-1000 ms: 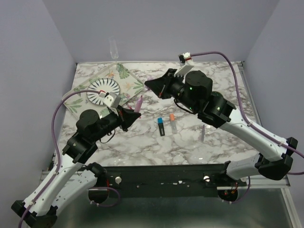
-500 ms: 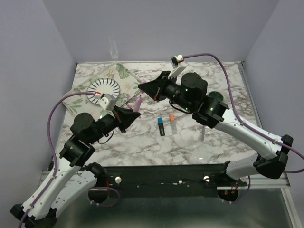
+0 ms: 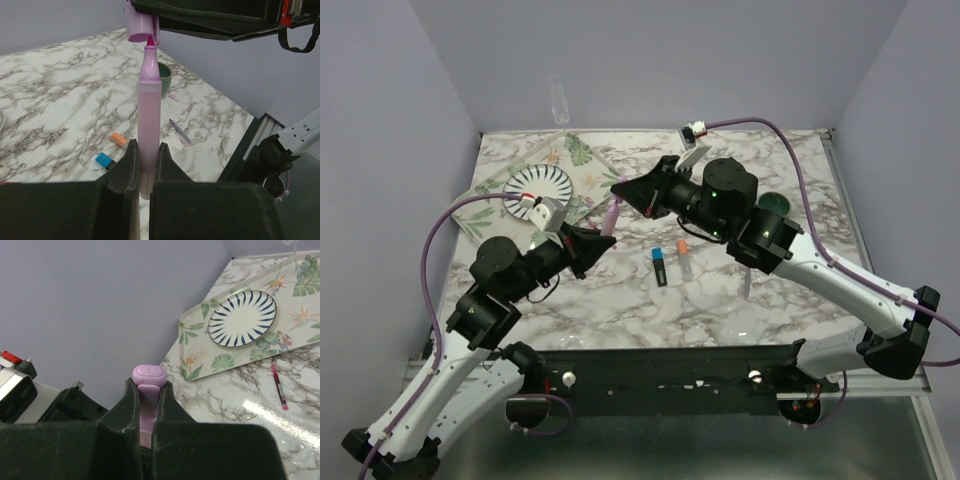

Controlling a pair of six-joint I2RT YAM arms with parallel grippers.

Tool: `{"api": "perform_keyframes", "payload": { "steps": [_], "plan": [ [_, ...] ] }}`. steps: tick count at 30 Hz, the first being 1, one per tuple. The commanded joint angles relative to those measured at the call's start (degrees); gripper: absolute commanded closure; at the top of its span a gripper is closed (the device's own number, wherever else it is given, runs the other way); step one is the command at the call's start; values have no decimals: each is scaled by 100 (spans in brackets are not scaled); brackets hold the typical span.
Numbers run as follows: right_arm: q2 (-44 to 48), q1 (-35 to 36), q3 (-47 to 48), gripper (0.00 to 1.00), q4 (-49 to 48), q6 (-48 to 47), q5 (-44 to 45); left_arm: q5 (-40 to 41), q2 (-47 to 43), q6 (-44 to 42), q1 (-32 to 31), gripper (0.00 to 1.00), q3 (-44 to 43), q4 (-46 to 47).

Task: Insert the pens into the pen caps

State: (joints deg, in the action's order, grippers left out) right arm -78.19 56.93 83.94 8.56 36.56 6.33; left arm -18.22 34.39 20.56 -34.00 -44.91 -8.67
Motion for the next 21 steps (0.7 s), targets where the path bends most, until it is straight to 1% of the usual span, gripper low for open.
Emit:
{"api": "perform_keyframes", "payload": {
  "steps": [1, 7, 12, 16, 21],
  "plan": [
    [199, -6, -246, 99, -196, 132, -193, 46, -20, -61, -28, 100, 70, 84],
    [199, -15, -465, 99, -197, 203, -431, 64, -29, -69, -28, 100, 78, 76],
    [191, 20, -554, 99, -118, 63, -519, 125, 120, -69, -28, 100, 8, -21],
    [190, 257, -642, 99, 172, -175, -80, 108, 252, -52, -28, 100, -80, -91],
    [252, 424, -984, 99, 181, -114, 290, 283, 340, 1, -28, 100, -194, -109]
  ]
}}
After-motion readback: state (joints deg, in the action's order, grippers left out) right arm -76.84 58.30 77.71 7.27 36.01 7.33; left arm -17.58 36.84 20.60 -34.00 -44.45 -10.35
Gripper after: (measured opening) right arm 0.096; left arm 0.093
